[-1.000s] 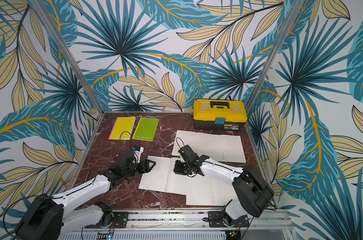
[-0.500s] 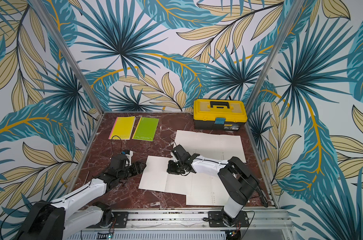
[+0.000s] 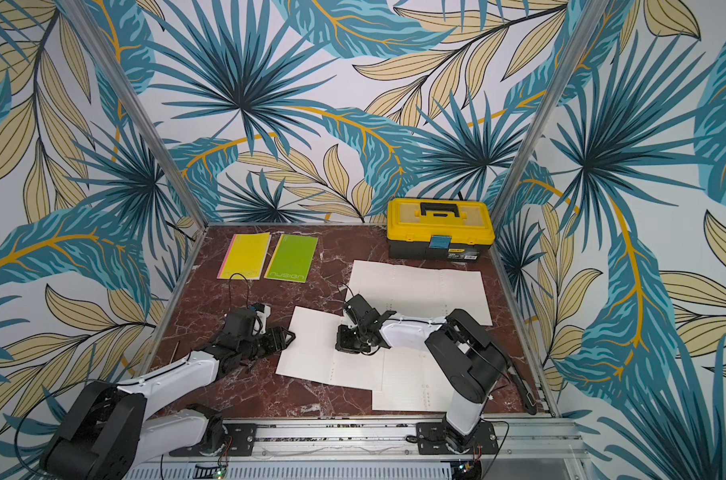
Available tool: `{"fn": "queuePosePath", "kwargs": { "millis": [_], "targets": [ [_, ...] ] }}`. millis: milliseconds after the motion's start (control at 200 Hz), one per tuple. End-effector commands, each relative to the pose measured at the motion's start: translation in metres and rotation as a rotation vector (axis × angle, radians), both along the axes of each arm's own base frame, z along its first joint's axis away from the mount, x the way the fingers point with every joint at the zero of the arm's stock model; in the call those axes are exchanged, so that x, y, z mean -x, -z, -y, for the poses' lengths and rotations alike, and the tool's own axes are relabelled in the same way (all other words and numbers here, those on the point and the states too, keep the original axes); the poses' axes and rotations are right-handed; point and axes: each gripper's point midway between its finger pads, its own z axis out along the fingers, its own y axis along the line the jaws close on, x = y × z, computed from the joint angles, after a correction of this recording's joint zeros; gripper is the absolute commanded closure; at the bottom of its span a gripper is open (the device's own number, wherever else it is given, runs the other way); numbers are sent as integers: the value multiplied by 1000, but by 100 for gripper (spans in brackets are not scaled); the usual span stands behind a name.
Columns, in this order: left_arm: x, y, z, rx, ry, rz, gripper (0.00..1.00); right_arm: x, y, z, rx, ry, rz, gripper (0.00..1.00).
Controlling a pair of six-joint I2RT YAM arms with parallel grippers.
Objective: Close the notebook
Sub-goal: Close the notebook at the center of the board.
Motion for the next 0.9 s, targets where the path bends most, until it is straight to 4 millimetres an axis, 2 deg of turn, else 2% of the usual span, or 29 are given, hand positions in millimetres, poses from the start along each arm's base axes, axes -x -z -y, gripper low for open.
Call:
{"fn": "queuePosePath", "kwargs": {
  "millis": [0,225,516,591,701,896],
  "targets": [
    [-6,-14,9,51,45,58,35,18,25,18,83,13,-66,87],
    [-5,-29,24,126,116,81,46,15,26,15,69,8,-61,87],
    [-2,-62,39,215,190,148,51,14,26,13,61,5,-59,87],
    [-2,-67,40,219,198,157,57,14,24,12,55,3,-53,87],
    [-1,-72,41,225,202,162,61,12,16,10,39,-3,-32,87],
    [0,-83,45,254,225,176,61,7,-12,9,20,-18,30,87]
  ]
}}
